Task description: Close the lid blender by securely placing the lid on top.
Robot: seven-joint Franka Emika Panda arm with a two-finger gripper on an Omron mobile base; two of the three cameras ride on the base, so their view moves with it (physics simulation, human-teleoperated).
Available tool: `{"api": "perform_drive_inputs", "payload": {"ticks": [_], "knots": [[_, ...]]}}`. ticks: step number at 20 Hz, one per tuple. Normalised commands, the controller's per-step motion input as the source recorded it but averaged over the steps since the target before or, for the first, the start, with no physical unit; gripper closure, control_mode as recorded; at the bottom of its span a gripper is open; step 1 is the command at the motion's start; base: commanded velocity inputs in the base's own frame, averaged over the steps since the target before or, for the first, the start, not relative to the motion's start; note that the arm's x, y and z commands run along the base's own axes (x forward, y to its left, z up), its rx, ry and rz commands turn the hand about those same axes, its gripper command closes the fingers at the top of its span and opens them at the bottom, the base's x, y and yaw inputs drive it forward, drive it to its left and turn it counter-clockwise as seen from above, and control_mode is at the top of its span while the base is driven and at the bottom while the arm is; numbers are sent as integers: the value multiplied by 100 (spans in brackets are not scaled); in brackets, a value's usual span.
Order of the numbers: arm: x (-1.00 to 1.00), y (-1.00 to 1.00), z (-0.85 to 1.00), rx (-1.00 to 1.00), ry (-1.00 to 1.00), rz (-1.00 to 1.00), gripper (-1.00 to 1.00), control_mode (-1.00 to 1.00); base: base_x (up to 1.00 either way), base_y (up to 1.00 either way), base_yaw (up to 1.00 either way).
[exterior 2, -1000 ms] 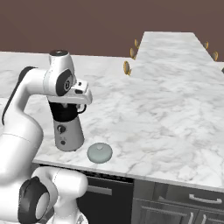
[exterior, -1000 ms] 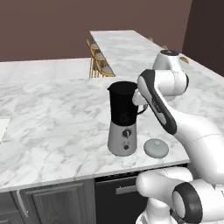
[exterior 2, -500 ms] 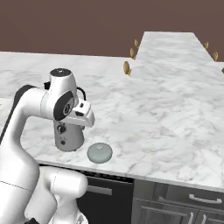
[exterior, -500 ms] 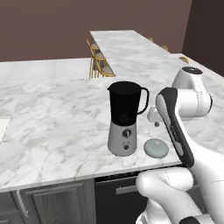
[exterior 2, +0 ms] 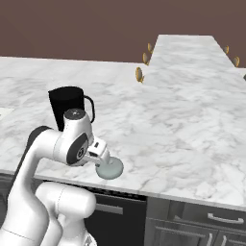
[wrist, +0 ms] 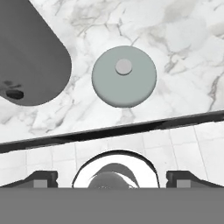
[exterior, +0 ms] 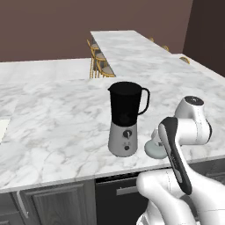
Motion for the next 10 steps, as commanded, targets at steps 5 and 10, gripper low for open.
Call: {"api": "perform_drive_inputs", "payload": {"ticks": [5, 10], "knots": [[29, -43, -43, 2, 2, 0, -100, -100, 0, 0, 0], [46, -14, -21, 0, 5, 0, -100, -100, 0, 0, 0]]}}
